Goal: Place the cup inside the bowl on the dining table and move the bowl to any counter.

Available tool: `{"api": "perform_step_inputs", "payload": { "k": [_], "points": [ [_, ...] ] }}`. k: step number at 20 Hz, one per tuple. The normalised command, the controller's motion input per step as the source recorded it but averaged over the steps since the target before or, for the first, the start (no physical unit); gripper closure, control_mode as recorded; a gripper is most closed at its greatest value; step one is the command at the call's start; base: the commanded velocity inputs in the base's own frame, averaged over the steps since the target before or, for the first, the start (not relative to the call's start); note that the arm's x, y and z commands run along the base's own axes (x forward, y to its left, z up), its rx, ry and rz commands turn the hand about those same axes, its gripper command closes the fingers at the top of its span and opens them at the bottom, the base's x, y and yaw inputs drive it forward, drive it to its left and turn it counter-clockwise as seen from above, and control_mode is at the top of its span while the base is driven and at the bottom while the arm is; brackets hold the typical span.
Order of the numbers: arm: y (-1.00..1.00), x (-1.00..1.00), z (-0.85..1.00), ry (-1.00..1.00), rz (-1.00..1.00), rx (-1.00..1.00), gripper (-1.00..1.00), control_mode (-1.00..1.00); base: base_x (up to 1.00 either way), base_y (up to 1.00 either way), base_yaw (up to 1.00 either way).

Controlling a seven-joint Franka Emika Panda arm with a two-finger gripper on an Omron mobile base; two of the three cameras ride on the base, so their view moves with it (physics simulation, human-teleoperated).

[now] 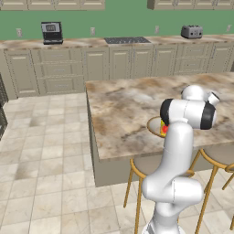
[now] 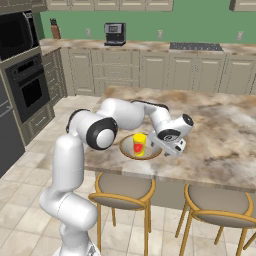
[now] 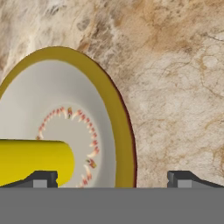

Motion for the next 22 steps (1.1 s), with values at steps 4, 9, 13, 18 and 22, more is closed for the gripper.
{"api": "perform_step_inputs", "payload": {
  "k": [4, 9, 13, 18, 22],
  "points": [
    [0.0, 0.01, -0.13, 0.0, 0.0, 0.0, -1.0, -1.0, 0.0, 0.0, 0.0],
    [0.0, 0.03, -0.14, 0.0, 0.0, 0.0, -1.0, -1.0, 0.0, 0.0, 0.0],
    [0.02, 0.04, -0.12, 0.0, 0.0, 0.0, -1.0, -1.0, 0.0, 0.0, 0.0],
    [0.07, 0.01, -0.03, 0.0, 0.0, 0.0, -1.0, -1.0, 0.0, 0.0, 0.0],
    [0.1, 0.0, 0.0, 0.0, 0.0, 0.0, -1.0, -1.0, 0.0, 0.0, 0.0]
  ]
}}
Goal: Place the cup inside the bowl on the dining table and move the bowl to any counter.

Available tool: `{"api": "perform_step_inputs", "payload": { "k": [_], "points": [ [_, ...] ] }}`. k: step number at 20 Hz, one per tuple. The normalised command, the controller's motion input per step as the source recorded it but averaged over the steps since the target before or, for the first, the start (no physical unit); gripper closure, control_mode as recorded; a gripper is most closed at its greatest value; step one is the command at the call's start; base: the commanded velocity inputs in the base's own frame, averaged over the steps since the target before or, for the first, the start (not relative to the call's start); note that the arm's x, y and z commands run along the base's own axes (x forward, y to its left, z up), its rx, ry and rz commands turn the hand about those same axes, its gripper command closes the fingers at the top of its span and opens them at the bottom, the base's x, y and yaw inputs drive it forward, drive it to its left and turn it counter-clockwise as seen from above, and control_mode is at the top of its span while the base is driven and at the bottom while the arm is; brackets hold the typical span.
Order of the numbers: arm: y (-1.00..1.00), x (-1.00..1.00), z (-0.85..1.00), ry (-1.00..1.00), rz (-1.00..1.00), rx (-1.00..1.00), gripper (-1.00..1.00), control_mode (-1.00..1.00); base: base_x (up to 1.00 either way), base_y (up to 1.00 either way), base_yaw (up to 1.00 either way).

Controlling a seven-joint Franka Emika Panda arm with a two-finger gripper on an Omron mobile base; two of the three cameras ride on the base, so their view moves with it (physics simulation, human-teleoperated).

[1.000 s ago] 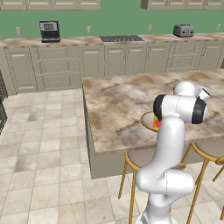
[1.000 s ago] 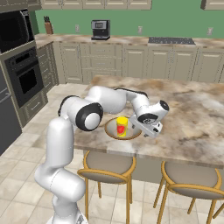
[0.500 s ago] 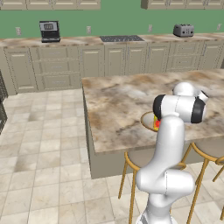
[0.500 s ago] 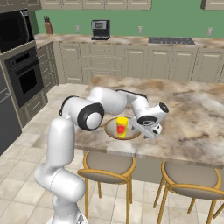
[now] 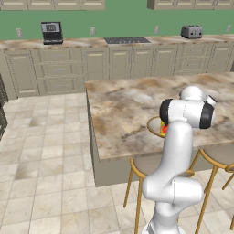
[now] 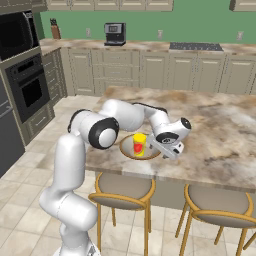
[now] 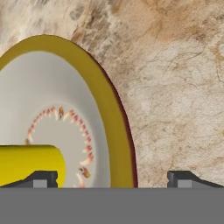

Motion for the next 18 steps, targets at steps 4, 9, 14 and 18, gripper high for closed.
{"api": "perform_step_inputs", "payload": {
  "k": [4, 9, 14, 18],
  "points": [
    [0.0, 0.0, 0.0, 0.01, 0.0, 0.0, -1.0, -1.0, 0.0, 0.0, 0.0],
    [0.0, 0.0, 0.0, 0.0, 0.0, 0.0, 1.0, -1.0, 0.0, 0.0, 0.0],
    [0.0, 0.0, 0.0, 0.0, 0.0, 0.0, 1.0, -1.0, 0.0, 0.0, 0.0],
    [0.0, 0.0, 0.0, 0.0, 0.0, 0.0, 1.0, -1.0, 0.0, 0.0, 0.0]
  ]
}}
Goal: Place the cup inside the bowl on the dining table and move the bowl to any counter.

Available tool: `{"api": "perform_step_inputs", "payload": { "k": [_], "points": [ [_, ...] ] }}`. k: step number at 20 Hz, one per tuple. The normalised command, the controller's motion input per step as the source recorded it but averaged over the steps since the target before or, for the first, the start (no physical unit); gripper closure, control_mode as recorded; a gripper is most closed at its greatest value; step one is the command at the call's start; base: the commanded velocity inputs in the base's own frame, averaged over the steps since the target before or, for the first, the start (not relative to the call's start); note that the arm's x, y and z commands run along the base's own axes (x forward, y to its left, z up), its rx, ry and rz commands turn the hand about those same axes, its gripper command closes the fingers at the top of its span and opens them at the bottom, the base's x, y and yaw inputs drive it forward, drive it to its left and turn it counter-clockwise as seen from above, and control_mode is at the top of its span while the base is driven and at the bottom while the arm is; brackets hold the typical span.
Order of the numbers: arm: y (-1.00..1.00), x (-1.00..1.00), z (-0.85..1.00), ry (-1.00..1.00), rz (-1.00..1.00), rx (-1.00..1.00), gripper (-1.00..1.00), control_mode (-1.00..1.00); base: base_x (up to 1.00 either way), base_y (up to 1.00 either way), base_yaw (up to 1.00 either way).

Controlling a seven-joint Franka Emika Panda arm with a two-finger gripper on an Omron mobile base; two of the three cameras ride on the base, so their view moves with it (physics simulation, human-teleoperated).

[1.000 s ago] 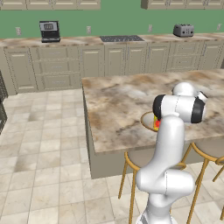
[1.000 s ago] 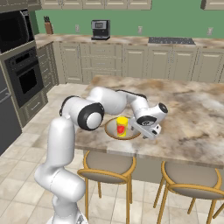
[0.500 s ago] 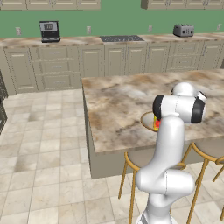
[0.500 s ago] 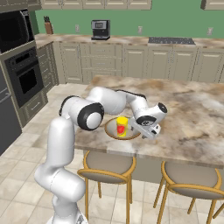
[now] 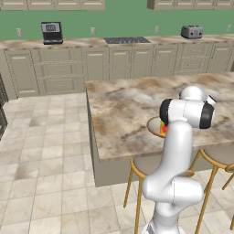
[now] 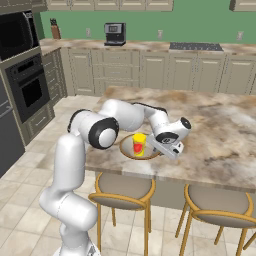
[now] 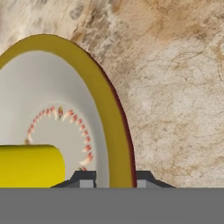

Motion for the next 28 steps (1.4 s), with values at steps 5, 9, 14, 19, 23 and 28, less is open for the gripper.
{"api": "perform_step_inputs", "payload": {
  "k": [5, 9, 14, 19, 23, 28],
  "points": [
    [0.0, 0.0, 0.0, 0.0, 0.0, 0.0, 1.0, -1.0, 0.0, 0.0, 0.0],
    [0.0, 0.0, 0.01, 0.0, 0.0, 0.04, 1.0, -1.0, 0.0, 0.0, 0.0],
    [0.0, 0.0, 0.21, 0.0, 0.0, 0.07, 1.0, -1.0, 0.0, 0.0, 0.0],
    [0.0, -0.01, 0.33, 0.0, 0.0, 0.12, 1.0, -1.0, 0.0, 0.0, 0.0],
    [-0.04, -0.06, 0.4, 0.0, 0.0, 0.06, 1.0, -1.0, 0.0, 0.0, 0.0],
    [-0.09, -0.17, 0.36, 0.01, 0.0, 0.0, 1.0, -1.0, 0.0, 0.0, 0.0]
  ]
}}
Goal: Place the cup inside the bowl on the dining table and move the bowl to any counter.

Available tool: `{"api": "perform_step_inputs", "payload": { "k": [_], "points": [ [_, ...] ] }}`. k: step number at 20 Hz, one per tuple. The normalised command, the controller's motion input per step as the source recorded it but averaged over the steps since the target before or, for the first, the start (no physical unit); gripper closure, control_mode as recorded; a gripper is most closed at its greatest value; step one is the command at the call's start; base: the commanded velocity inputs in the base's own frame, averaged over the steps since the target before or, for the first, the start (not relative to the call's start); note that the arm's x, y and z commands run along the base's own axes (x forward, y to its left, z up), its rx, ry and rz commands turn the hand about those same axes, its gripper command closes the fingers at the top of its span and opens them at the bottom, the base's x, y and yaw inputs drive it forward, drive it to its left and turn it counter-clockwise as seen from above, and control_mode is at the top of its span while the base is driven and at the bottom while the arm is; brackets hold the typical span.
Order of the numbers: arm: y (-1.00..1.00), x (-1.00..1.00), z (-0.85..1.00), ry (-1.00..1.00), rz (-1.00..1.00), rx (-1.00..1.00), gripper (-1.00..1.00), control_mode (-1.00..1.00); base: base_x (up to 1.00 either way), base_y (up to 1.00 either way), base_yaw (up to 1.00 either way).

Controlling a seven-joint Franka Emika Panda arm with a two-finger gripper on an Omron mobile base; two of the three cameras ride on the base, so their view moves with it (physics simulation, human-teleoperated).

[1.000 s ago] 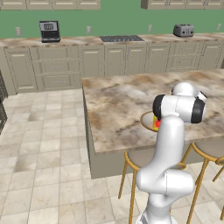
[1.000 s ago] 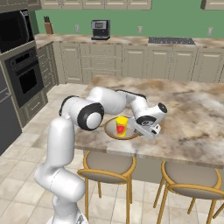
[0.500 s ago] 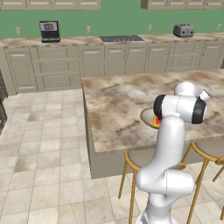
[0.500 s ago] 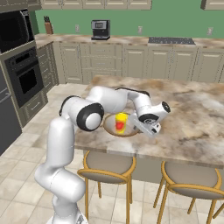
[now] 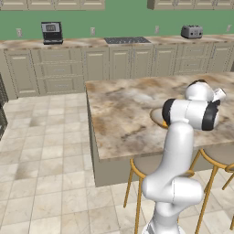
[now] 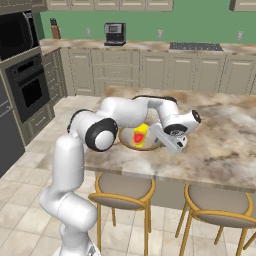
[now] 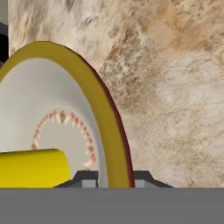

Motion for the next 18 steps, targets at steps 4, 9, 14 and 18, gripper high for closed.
{"api": "perform_step_inputs", "payload": {
  "k": [4, 9, 14, 18],
  "points": [
    [-0.07, -0.14, 0.26, 0.03, 0.0, 0.0, 1.0, -1.0, 0.0, 0.0, 0.0],
    [-0.02, -0.15, 0.29, 0.01, 0.0, 0.0, 1.0, -1.0, 0.0, 0.0, 0.0],
    [0.0, -0.22, 0.38, 0.0, 0.0, 0.0, 1.0, -1.0, 0.0, 0.0, 0.0],
    [0.0, -0.34, 0.41, 0.0, 0.0, 0.0, 1.0, -1.0, 0.0, 0.0, 0.0]
  ]
}}
